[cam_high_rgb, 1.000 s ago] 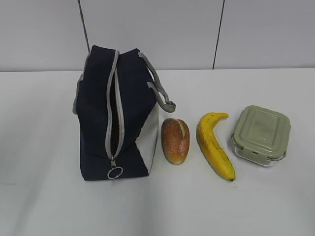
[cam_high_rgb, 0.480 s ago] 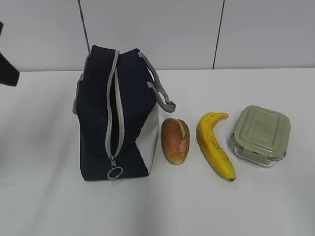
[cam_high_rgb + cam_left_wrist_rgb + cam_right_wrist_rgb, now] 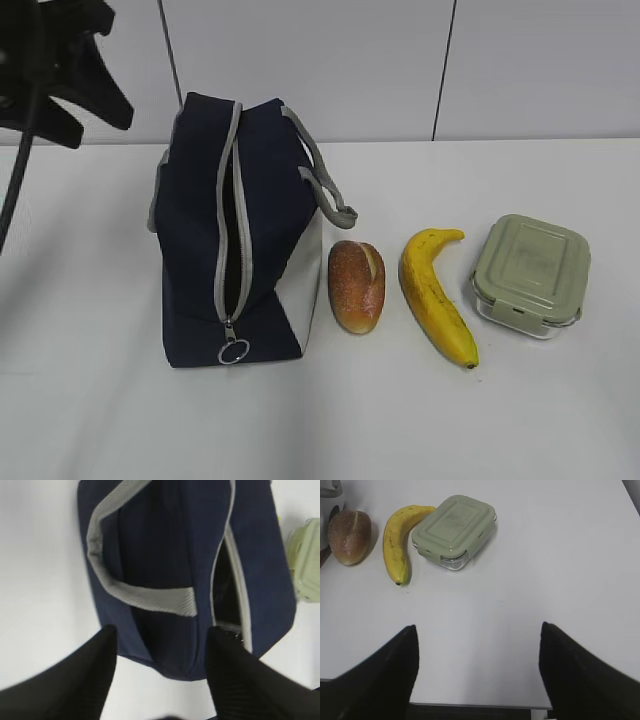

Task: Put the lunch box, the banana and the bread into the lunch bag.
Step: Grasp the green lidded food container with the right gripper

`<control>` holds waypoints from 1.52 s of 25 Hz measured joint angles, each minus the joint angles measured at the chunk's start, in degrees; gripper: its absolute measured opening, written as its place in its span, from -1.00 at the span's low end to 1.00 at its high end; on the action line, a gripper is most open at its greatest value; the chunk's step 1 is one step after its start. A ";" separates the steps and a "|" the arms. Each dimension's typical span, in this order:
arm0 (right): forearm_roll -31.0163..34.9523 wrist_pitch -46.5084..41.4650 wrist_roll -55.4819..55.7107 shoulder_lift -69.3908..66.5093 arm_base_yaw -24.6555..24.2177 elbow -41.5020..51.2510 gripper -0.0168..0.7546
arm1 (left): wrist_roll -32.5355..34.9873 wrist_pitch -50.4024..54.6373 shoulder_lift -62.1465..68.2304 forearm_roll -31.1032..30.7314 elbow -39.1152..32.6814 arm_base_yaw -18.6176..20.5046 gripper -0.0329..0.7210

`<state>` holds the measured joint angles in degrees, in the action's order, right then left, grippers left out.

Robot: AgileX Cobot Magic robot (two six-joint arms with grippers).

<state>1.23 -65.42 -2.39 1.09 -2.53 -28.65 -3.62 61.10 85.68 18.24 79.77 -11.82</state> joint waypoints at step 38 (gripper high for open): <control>0.00 0.00 0.00 0.00 0.00 0.00 0.52 | 0.14 0.53 17.52 3.37 11.05 -3.08 -0.90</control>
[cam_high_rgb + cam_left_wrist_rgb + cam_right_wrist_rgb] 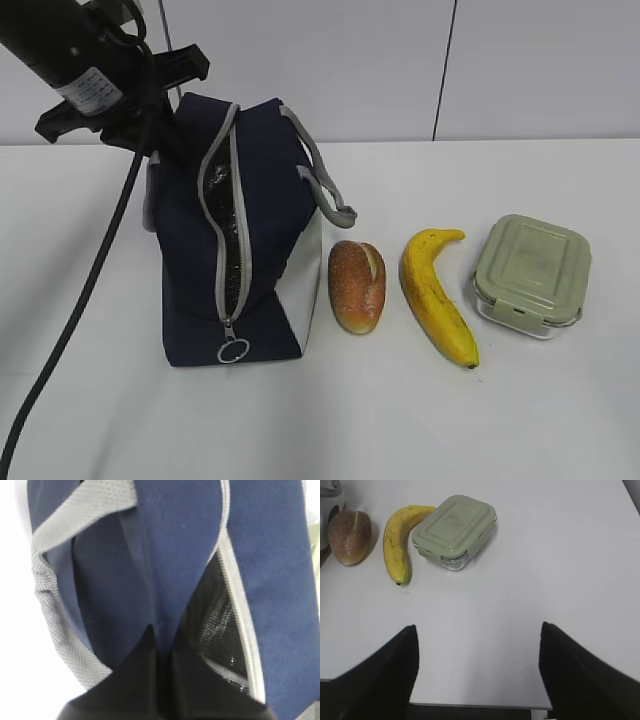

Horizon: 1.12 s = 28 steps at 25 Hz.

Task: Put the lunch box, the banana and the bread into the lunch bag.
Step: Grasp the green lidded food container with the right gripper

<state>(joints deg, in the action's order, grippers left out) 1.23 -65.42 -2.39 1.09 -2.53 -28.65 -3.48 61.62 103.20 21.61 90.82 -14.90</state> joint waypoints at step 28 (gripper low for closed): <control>2.12 2.71 4.68 -12.47 0.62 -0.10 0.52 | 0.06 -1.24 0.00 0.70 0.00 -0.06 -0.90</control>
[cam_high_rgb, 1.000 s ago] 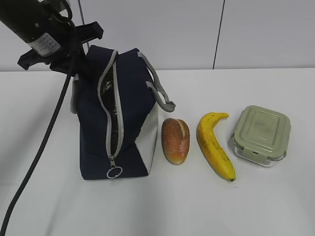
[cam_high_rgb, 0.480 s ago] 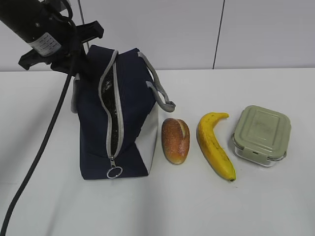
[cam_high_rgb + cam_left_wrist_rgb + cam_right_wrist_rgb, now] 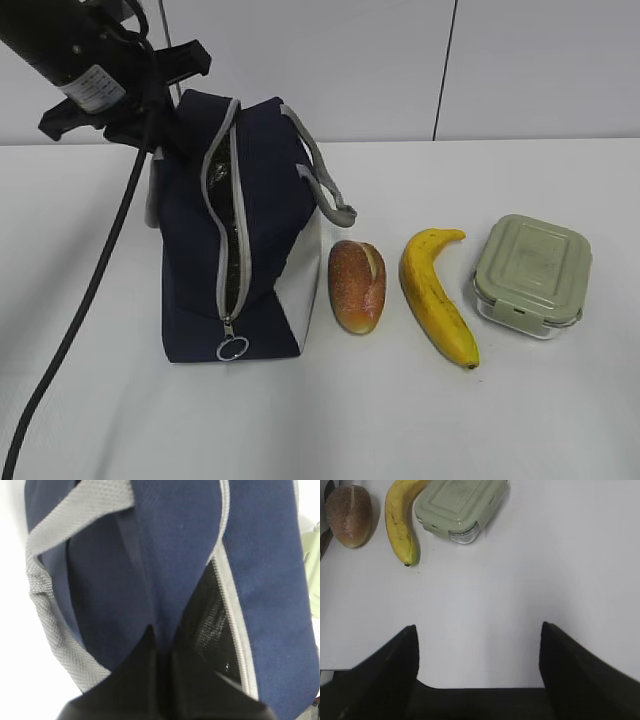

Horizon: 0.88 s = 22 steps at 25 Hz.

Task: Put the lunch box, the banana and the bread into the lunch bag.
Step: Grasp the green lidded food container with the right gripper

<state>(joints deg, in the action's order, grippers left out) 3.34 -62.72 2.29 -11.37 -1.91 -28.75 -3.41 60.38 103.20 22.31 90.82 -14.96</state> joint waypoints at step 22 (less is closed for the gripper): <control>12.93 27.51 -9.07 -51.50 -5.92 -6.69 0.52 | 0.00 0.20 0.00 -0.21 0.00 0.00 -0.90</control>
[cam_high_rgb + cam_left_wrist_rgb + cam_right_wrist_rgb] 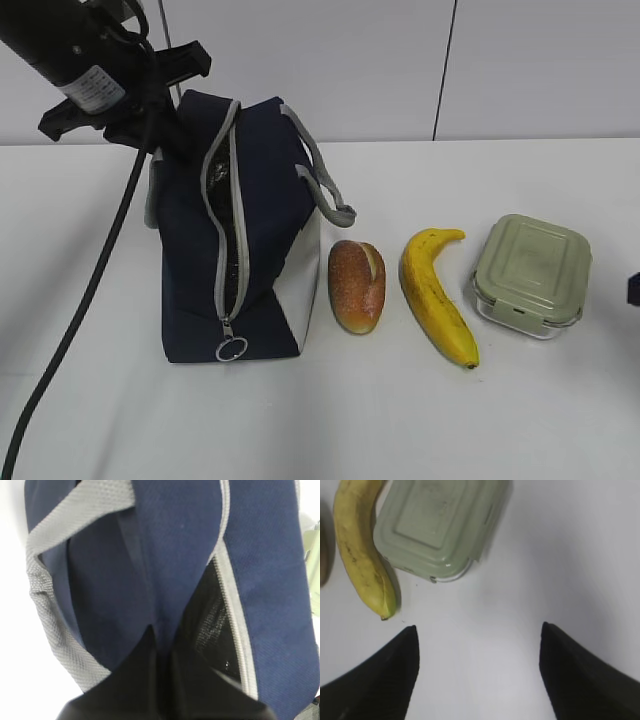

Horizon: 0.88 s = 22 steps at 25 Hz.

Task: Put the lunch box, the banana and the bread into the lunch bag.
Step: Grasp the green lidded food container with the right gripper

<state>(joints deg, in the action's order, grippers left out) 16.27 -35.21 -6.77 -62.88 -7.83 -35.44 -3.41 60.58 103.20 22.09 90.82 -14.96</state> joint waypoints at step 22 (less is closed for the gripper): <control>48.06 -9.67 -43.67 -33.16 -17.38 -8.79 0.52 | 0.00 0.00 0.00 -0.21 0.00 0.00 -0.90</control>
<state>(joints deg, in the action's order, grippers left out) 64.33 -44.88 -50.45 -96.03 -25.21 -44.23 -3.41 60.58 103.20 21.88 90.82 -14.96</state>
